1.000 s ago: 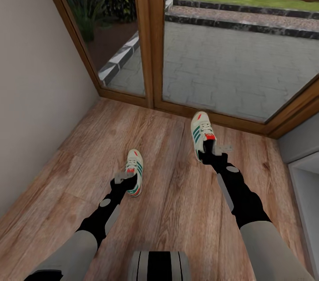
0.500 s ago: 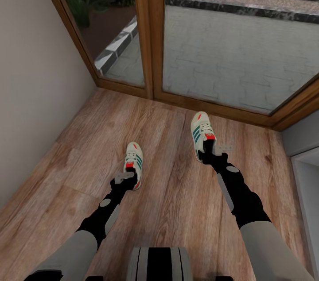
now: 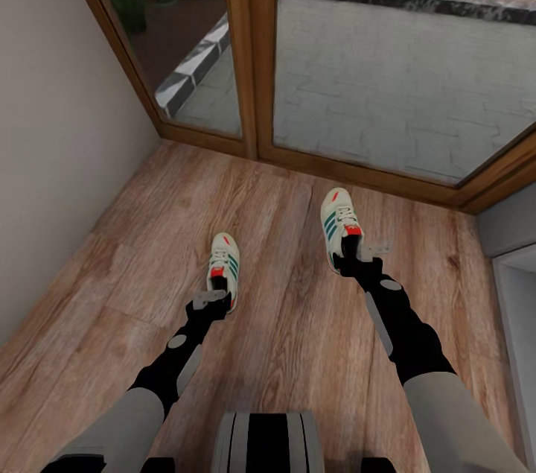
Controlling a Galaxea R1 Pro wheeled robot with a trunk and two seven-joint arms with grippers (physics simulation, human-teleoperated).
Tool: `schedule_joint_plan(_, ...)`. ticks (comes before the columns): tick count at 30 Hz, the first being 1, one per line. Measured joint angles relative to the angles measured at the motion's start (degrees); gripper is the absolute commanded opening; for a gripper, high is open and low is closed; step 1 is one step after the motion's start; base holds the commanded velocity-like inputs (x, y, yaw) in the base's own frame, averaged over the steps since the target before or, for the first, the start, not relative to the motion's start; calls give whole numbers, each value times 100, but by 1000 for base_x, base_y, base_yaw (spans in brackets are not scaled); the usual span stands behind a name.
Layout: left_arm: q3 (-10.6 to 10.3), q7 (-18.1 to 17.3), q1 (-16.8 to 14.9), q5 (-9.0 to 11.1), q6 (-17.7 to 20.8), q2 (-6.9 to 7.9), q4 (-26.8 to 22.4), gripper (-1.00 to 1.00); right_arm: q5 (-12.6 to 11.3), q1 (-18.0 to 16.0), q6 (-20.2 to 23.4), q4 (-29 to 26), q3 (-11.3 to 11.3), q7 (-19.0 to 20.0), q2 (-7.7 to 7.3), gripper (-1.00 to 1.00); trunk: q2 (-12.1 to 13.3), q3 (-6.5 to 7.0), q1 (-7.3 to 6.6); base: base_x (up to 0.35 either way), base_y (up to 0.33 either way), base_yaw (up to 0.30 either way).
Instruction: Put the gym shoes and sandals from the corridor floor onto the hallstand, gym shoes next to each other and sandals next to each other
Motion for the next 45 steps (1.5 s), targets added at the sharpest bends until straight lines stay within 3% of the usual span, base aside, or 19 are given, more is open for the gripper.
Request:
schedule_joint_plan(10,-1,0,0,0,0,0,0,100,0,0,0,1,0,-1,0,-100,0,-13,0,0,0,0)
schedule_joint_plan(17,-1,0,0,0,0,-1,0,100,-1,1,0,2,0,0,0,-100,-9,-204,19,0,0,0)
schedule_joint_plan(31,-1,0,0,0,0,-9,0,100,0,0,0,-3,0,0,0,-100,-9,-246,18,0,0,0)
schedule_joint_plan(39,-3,0,0,0,0,-9,0,100,-1,-2,0,-4,0,0,0,-100,-20,-435,39,0,0,0)
schedule_joint_plan(45,-2,0,0,0,0,-9,0,100,0,0,0,-1,0,-1,0,-100,-20,-471,39,0,0,0)
